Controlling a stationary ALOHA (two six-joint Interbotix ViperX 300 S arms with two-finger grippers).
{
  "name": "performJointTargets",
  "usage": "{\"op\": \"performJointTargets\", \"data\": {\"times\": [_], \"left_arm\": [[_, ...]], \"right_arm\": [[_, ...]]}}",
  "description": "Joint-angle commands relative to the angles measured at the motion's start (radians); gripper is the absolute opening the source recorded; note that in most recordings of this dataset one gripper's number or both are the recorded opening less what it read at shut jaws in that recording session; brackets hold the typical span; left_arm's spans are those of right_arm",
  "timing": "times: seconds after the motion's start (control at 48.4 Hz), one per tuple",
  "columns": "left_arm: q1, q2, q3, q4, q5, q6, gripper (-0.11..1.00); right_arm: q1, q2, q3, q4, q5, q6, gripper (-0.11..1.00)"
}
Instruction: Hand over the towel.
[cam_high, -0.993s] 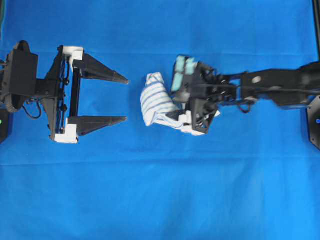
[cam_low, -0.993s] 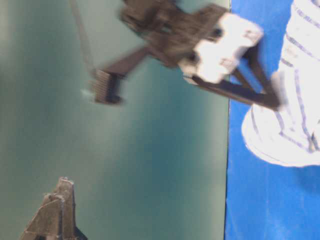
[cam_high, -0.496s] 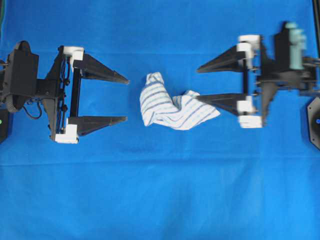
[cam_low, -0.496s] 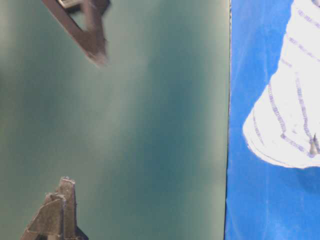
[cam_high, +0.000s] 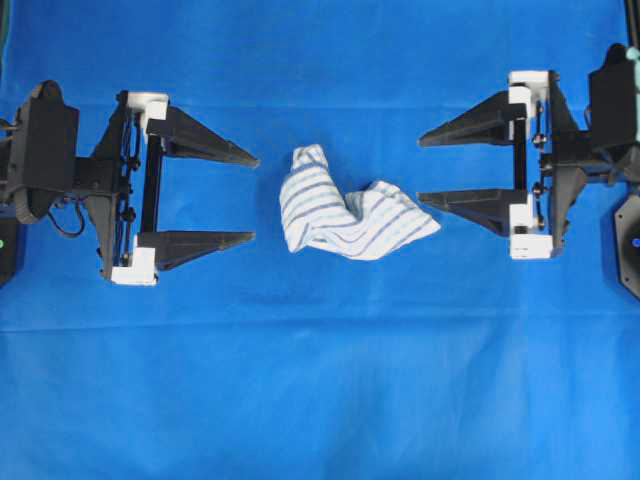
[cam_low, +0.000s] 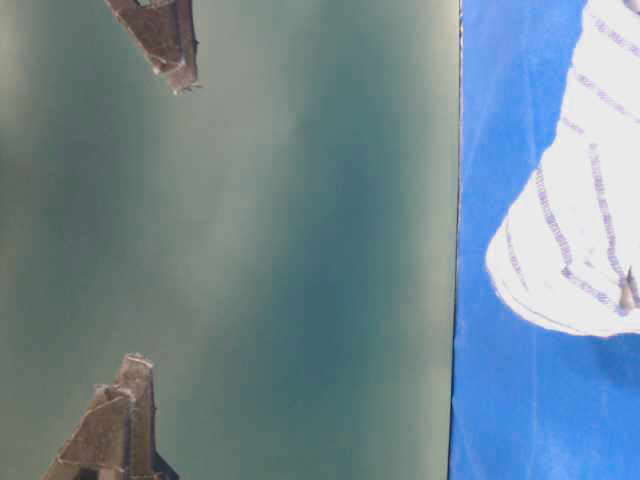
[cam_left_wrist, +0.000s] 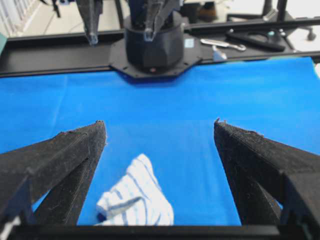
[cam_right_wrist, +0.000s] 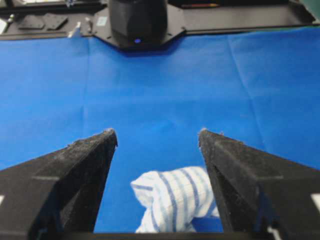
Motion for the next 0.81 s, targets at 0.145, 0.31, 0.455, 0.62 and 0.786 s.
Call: {"op": "performJointTargets", "data": {"times": [0.145, 0.31, 0.455, 0.62, 0.786], "left_arm": [[0.003, -0.190, 0.087, -0.002, 0.044, 0.000, 0.91], [0.003, -0.373, 0.201, -0.002, 0.112, 0.002, 0.91], [0.006, -0.517, 0.301, -0.002, 0.133, 0.005, 0.91], [0.017, -0.683, 0.425, -0.002, 0.183, 0.008, 0.91], [0.020, -0.776, 0.525, -0.002, 0.206, 0.008, 0.91]], "right_arm": [[0.003, -0.196, 0.054, -0.014, 0.100, -0.005, 0.71], [0.002, -0.408, 0.138, -0.014, 0.232, -0.005, 0.71], [0.003, -0.592, 0.224, -0.014, 0.282, -0.003, 0.70], [0.002, -0.753, 0.339, -0.012, 0.287, 0.000, 0.70], [0.003, -0.781, 0.433, 0.006, 0.236, 0.011, 0.70]]}}
